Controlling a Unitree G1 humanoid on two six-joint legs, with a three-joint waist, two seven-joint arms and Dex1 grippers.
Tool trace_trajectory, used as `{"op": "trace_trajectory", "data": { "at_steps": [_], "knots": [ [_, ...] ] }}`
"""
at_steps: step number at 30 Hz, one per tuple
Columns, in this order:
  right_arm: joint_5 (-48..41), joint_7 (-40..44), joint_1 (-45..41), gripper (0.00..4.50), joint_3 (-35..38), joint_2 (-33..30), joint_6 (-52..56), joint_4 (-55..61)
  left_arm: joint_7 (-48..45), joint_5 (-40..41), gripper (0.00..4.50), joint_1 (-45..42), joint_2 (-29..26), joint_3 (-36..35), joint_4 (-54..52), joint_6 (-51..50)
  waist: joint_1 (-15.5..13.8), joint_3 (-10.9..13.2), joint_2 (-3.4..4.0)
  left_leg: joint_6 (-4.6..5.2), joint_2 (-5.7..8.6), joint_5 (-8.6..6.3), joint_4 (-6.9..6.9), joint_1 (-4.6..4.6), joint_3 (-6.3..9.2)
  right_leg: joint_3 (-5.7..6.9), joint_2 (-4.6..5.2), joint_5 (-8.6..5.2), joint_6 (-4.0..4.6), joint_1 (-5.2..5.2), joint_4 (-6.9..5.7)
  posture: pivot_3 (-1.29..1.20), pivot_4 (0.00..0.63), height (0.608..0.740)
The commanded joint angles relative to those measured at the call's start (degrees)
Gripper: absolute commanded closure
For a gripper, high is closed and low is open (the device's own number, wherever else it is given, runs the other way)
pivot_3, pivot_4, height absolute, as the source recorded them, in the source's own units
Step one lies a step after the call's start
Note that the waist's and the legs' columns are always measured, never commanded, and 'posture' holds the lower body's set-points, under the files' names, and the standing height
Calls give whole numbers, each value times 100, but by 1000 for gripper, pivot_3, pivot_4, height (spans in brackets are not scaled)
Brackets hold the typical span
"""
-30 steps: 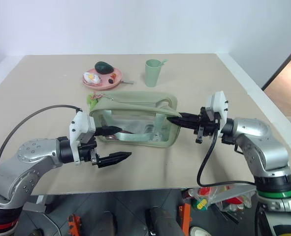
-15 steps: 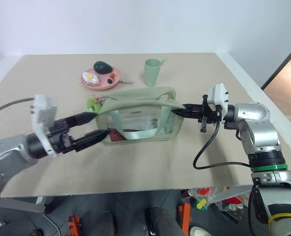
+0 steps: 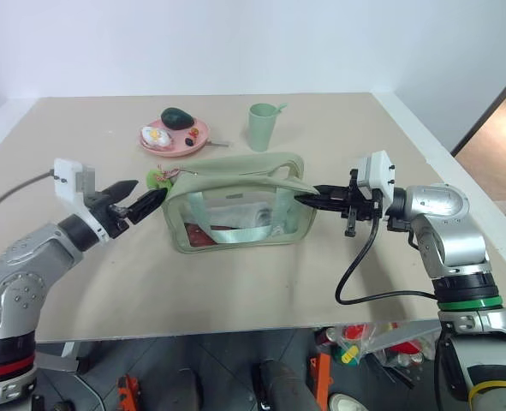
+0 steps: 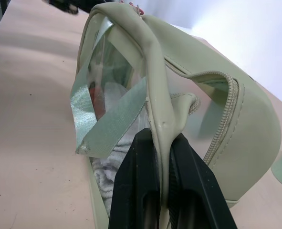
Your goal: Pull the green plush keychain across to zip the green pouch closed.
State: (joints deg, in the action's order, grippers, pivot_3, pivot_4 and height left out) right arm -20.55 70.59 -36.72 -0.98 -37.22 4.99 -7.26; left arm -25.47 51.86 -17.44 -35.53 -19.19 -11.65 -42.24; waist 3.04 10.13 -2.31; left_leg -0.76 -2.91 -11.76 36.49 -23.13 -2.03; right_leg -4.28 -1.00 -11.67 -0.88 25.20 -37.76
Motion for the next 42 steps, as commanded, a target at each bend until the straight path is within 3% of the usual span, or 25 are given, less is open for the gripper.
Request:
{"op": "trace_trajectory", "data": {
  "at_steps": [1,16,24,28,33,34,41,42],
  "knots": [
    [-99,-72,89,4469,71,-17,73,417,4,100,0,-145,94,-259,419,-86,6,0,0,0,-1,0,-2,1,0,0,-2,-1,2,2,-3,0,150,740],
    [-37,-140,288,4469,111,-158,85,532,-815,44,0,-661,142,-287,924,80,-14,0,-1,-1,0,0,6,-3,5,1,-4,-5,6,4,-18,0,150,740],
    [17,-122,316,4469,115,-235,29,478,-1189,-412,0,-994,231,-175,1365,614,-25,0,-1,-1,2,1,6,-2,7,2,-3,-5,6,3,-18,0,150,740],
    [15,-129,363,4500,115,-265,40,521,-1299,-684,1123,-1115,380,-29,1686,831,-30,0,-1,-1,5,1,7,-3,6,2,1,-6,4,2,-18,0,150,740],
    [13,-141,427,4500,121,-307,52,558,-1396,-829,2995,-1083,523,89,1827,804,-29,0,-2,-1,6,0,7,-6,5,1,3,-8,0,3,-18,0,150,740],
    [20,-140,439,4500,123,-320,47,559,-1397,-875,3183,-1075,523,106,1842,800,-29,0,-2,-1,6,0,7,-6,6,1,3,-8,0,3,-18,0,150,740],
    [30,-143,454,4500,123,-347,45,537,-1636,-636,3183,-1003,439,-38,1742,495,-31,0,-2,-1,10,1,9,-6,9,3,6,-7,-1,1,-19,0,150,740],
    [32,-145,449,4500,122,-344,41,527,-1653,-588,3718,-993,427,-56,1707,422,-32,0,-2,-1,11,1,9,-7,9,3,7,-8,-2,1,-19,0,150,740]
  ]
}}
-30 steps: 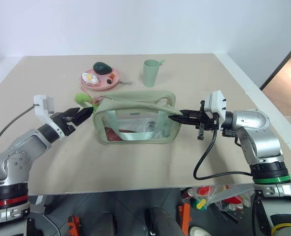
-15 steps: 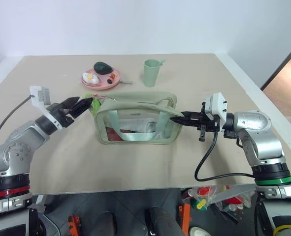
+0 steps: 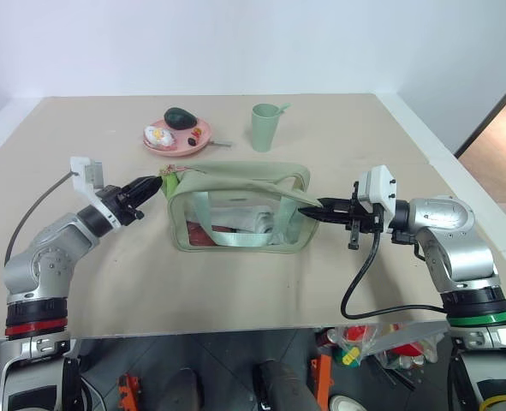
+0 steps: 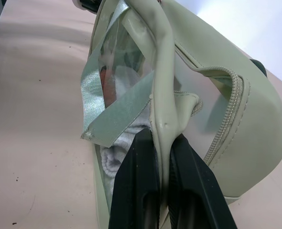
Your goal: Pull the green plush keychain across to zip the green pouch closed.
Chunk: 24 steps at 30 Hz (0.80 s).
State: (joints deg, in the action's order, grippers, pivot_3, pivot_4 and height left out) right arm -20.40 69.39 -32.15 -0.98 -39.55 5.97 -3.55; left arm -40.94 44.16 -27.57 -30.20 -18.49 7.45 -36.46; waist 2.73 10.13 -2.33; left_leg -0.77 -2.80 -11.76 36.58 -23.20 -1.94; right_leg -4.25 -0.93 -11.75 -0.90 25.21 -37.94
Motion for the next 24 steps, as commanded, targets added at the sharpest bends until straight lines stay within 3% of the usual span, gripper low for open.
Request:
{"op": "trace_trajectory", "data": {
  "at_steps": [1,3,12,15,22,24],
  "knots": [
    [22,-23,-16,4500,118,-107,-68,138,-76,147,3984,18,-118,-122,-215,-163,0,0,0,0,0,0,0,0,0,0,1,0,-1,0,0,0,150,740],
    [35,-15,-34,4500,107,-97,-97,96,-3,8,4477,-12,-129,-79,-156,-122,0,0,0,0,0,0,0,0,0,0,1,-1,-1,0,0,0,150,740],
    [48,-6,-45,4500,99,-57,-187,19,-203,32,4477,72,-246,-45,-269,-358,1,0,0,0,1,0,0,0,1,1,1,-1,-1,0,0,0,150,740],
    [55,-18,-22,4500,100,-64,-186,39,-166,96,3713,151,-368,-128,-393,-531,1,0,0,0,1,0,-1,0,2,1,1,-1,-1,1,0,0,150,740],
    [72,-31,-27,4500,86,-68,-176,57,-325,-18,1306,97,-553,-100,-519,-416,3,0,0,0,1,0,0,0,2,1,1,-1,-1,1,0,0,150,740],
    [90,-50,-64,4500,68,-49,-175,41,-416,-150,1306,38,-525,30,-410,-259,1,0,0,0,1,0,-1,1,2,1,1,-2,0,1,0,0,150,740]
  ]
}}
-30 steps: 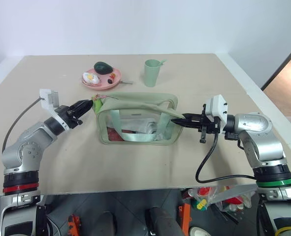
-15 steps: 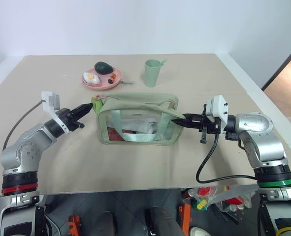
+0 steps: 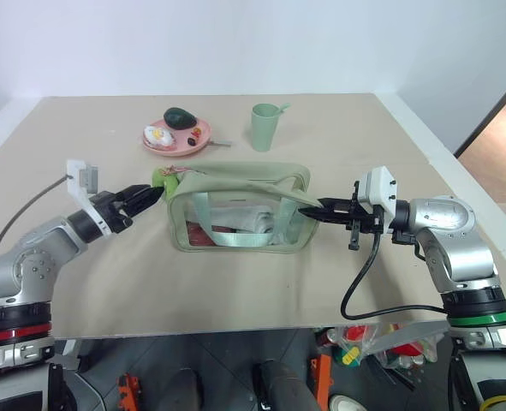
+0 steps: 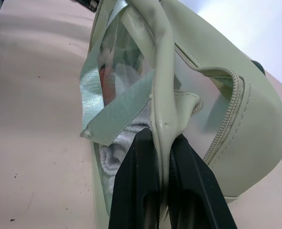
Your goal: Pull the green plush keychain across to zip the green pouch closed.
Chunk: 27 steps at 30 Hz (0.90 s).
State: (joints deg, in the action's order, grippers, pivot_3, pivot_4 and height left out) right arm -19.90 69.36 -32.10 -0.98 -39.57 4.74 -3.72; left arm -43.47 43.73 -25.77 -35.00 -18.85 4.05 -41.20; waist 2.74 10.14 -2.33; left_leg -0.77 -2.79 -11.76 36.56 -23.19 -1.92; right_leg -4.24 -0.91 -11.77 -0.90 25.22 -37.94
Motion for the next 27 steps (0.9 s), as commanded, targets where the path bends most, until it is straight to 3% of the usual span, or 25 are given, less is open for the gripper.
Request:
{"op": "trace_trajectory", "data": {
  "at_steps": [1,7,12,17,22,27],
  "knots": [
    [46,-53,-79,4500,63,-42,-54,54,-206,-174,1306,-185,-18,135,-1,287,-1,0,0,0,0,0,0,0,0,1,0,0,0,0,0,0,150,740],
    [60,-73,-76,4500,39,-41,-54,81,-434,-408,1306,-485,119,370,503,537,0,0,0,0,1,0,1,-1,0,0,0,1,-1,0,0,0,150,740],
    [57,-101,-55,4500,50,-64,-20,149,-576,-603,2681,-681,202,391,949,878,0,0,0,0,1,0,0,-2,0,1,-1,0,0,0,0,0,150,740],
    [43,-114,8,4500,81,-118,25,248,-583,-386,4470,-720,216,165,828,844,-1,0,0,0,1,0,1,-3,0,0,1,1,-1,0,0,0,150,740],
    [29,-113,65,4500,115,-169,65,305,-500,217,4470,-771,-23,-157,164,200,1,0,-1,0,0,0,0,-5,3,2,0,0,-2,1,0,0,150,740],
    [27,-73,52,4500,121,-213,41,228,-341,842,4470,-1377,-268,-120,-566,-568,-1,2,-3,0,1,0,1,-8,9,6,1,-1,-4,0,0,0,150,740]
  ]
}}
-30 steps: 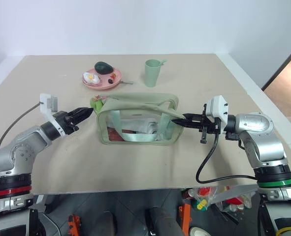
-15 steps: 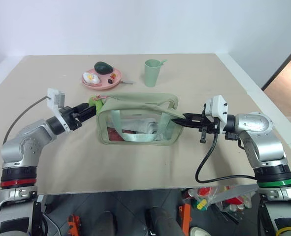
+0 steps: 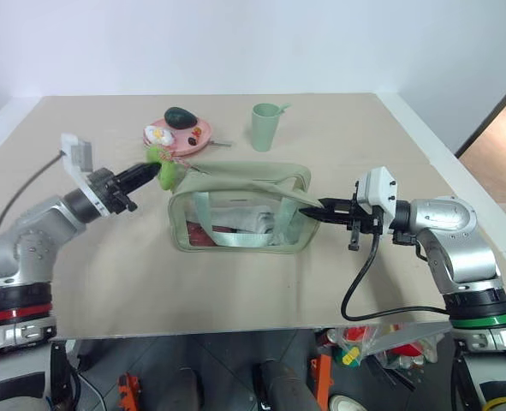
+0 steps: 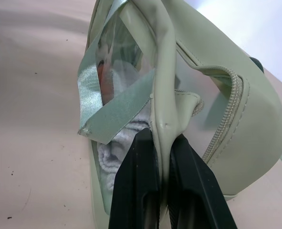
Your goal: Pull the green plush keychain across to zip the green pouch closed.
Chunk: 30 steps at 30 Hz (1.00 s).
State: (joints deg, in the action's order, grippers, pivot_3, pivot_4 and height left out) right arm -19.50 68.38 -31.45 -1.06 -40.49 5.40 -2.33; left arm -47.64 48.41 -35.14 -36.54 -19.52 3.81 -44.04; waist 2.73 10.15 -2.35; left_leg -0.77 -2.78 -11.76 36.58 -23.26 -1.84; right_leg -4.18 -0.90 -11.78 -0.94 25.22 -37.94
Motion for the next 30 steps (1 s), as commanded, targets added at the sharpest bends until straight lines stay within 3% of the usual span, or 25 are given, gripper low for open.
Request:
{"op": "trace_trajectory", "data": {
  "at_steps": [1,9,12,15,22,27,30],
  "knots": [
    [-5,32,-24,4500,122,-125,-33,67,120,436,4470,-572,-83,29,-643,-376,-3,0,0,0,1,0,1,0,1,1,1,0,0,-1,0,0,150,740],
    [45,49,-79,4500,49,-86,-133,-22,136,35,4470,-1097,585,1160,-851,-360,7,1,0,-1,11,1,5,4,7,2,7,-1,-4,-8,0,0,150,740],
    [56,33,-86,4500,35,-65,-169,-26,42,-578,4470,-1063,544,1709,-691,-134,6,1,1,-1,10,1,-1,6,12,1,2,-1,-3,-7,0,0,150,740],
    [70,23,-73,4500,38,-65,-203,-43,-7,-694,4470,-1110,498,1732,-500,-219,2,1,1,-1,10,1,-1,5,18,5,0,-2,-1,-7,0,0,150,740],
    [97,55,-27,4500,52,-71,-349,-162,-535,-839,2169,-1169,-53,1808,-696,-317,1,1,1,-1,11,1,1,4,16,4,2,-2,-2,-8,0,0,150,740],
    [113,92,-59,4500,34,-62,-457,-284,-861,-913,442,-1048,-896,1678,-956,-489,4,2,1,-1,9,1,0,2,17,5,1,-4,0,-5,0,0,150,740],
    [106,113,-95,4500,26,-60,-486,-337,-864,-855,46,-727,-1230,1466,-1164,-588,2,2,1,-1,9,1,-1,3,17,6,2,-7,2,-6,0,0,150,740]
  ]
}}
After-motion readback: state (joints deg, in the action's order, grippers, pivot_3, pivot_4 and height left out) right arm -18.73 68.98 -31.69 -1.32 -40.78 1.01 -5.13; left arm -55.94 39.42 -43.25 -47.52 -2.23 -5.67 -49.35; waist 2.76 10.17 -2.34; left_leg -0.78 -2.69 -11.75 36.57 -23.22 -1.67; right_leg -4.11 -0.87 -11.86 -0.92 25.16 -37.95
